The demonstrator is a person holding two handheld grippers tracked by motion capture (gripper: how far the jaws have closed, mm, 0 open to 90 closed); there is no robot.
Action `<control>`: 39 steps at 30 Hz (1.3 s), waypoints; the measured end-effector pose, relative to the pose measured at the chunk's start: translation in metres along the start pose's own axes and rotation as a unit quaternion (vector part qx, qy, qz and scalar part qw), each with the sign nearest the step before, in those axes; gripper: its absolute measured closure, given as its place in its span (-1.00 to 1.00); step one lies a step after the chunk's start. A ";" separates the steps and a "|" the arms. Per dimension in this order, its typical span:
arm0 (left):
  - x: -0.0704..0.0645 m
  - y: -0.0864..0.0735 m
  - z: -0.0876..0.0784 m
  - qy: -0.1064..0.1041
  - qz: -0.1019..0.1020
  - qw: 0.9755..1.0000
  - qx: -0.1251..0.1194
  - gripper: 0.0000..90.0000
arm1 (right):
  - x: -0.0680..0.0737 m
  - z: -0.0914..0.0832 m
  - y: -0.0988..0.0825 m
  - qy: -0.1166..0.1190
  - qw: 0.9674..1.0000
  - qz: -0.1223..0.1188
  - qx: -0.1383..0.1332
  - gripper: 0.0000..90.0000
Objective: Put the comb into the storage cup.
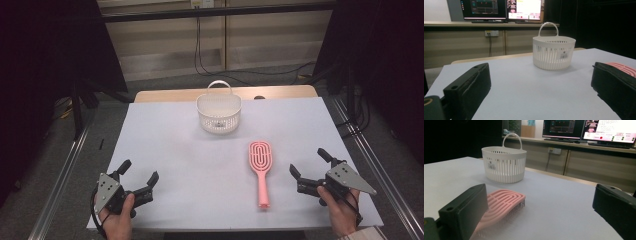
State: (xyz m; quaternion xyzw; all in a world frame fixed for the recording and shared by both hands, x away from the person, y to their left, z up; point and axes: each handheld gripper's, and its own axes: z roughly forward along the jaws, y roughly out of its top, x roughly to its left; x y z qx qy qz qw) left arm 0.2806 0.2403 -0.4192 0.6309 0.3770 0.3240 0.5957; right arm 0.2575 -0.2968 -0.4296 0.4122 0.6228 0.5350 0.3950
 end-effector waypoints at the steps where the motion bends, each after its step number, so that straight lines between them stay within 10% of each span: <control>1: 0.000 0.000 0.000 0.001 0.002 1.000 -0.001 -0.94 | 0.000 0.000 0.000 0.000 1.000 0.000 0.000 -1.00; 39: -0.005 0.001 0.001 -0.006 0.008 1.000 0.005 -0.94 | 0.026 0.015 0.006 0.091 0.996 -0.019 0.002 -1.00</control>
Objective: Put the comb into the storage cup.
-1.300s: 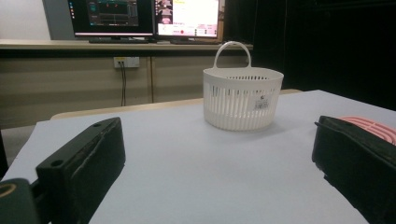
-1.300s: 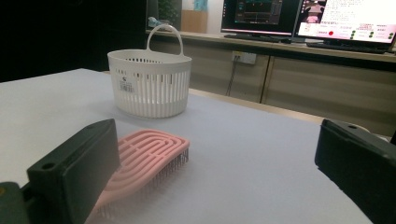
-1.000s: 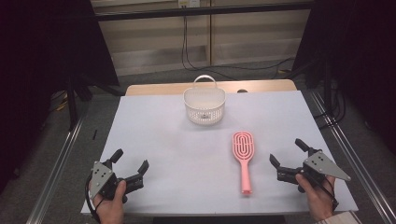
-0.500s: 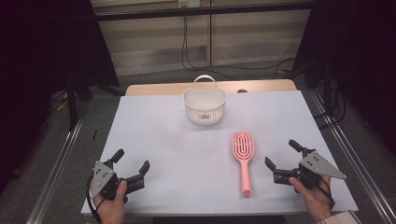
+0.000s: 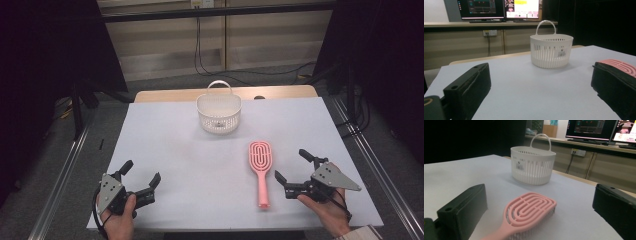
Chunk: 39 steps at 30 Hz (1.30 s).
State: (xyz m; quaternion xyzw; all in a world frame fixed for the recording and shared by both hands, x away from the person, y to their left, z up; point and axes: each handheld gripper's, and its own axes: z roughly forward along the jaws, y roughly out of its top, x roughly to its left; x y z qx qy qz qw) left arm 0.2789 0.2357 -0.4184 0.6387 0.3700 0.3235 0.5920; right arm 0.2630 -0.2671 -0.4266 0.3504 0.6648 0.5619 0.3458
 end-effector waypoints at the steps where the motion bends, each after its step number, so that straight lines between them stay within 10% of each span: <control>1: 0.000 0.000 0.000 0.001 0.001 1.000 0.000 -0.94 | 0.001 0.002 0.000 0.002 1.000 -0.004 -0.001 -1.00; 39: 0.001 0.001 0.002 0.007 0.011 1.000 0.006 -0.94 | 0.010 0.060 0.025 0.023 1.000 0.007 -0.011 -0.93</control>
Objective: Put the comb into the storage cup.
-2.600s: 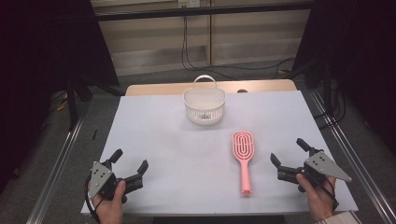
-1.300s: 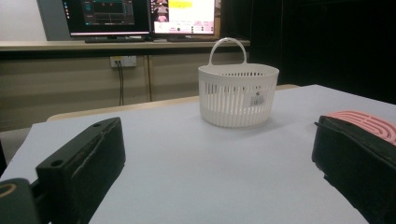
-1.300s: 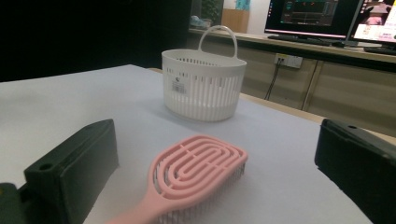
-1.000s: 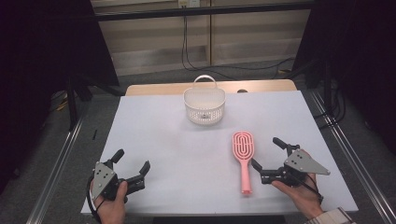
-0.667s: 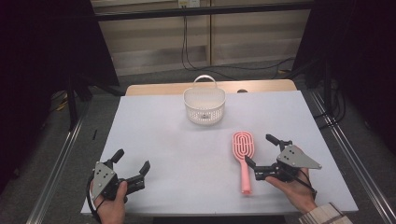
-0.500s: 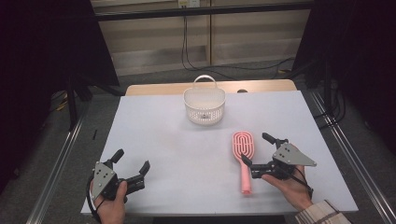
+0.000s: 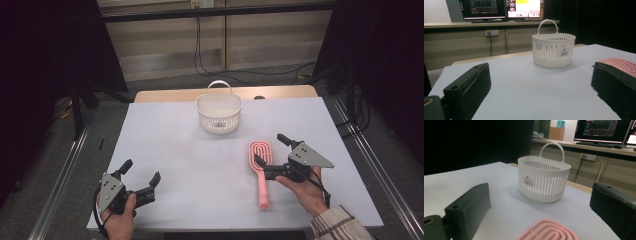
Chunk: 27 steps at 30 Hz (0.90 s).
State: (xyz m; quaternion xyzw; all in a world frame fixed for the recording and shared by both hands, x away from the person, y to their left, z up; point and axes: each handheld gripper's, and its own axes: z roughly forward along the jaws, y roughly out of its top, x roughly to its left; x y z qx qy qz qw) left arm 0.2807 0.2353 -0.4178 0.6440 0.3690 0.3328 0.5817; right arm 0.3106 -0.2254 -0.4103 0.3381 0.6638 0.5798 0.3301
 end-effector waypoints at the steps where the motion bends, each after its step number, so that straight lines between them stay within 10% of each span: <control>1: 0.000 0.000 0.000 -0.001 0.000 1.000 0.000 -0.94 | 0.000 0.002 0.002 0.002 1.000 -0.001 0.000 -0.92; 27: 0.000 0.000 0.000 -0.004 -0.001 1.000 0.003 -0.94 | -0.001 0.007 -0.001 0.028 1.000 0.007 -0.002 -0.23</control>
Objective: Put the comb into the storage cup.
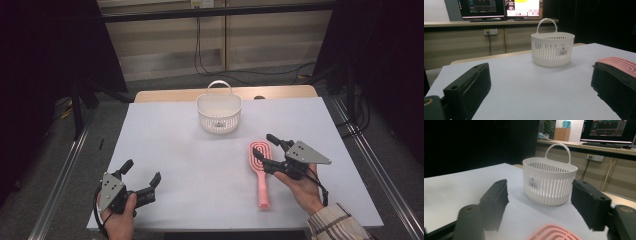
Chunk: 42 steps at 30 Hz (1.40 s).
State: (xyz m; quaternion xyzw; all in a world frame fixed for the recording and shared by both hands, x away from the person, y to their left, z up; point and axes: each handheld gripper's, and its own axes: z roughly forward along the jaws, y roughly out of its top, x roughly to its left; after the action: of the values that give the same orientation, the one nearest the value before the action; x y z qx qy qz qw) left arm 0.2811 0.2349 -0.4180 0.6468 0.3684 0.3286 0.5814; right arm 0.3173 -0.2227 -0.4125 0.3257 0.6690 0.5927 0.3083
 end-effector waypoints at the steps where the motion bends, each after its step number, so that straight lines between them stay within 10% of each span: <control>1: 0.000 0.000 0.000 0.001 0.002 1.000 0.000 -0.94 | 0.000 0.000 0.000 0.000 1.000 0.000 0.000 -0.23; 26: 0.000 0.000 0.001 -0.003 -0.001 1.000 0.004 -0.94 | -0.002 -0.001 0.001 0.035 0.999 0.012 0.017 0.97; 42: 0.000 0.000 0.001 0.000 -0.002 1.000 0.003 -0.94 | 0.007 -0.003 0.013 0.077 0.994 0.012 0.072 1.00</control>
State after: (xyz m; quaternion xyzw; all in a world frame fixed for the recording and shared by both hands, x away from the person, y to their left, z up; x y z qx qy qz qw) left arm 0.2818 0.2350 -0.4183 0.6477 0.3710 0.3263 0.5800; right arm 0.3118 -0.2177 -0.3998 0.3086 0.7275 0.5700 0.2249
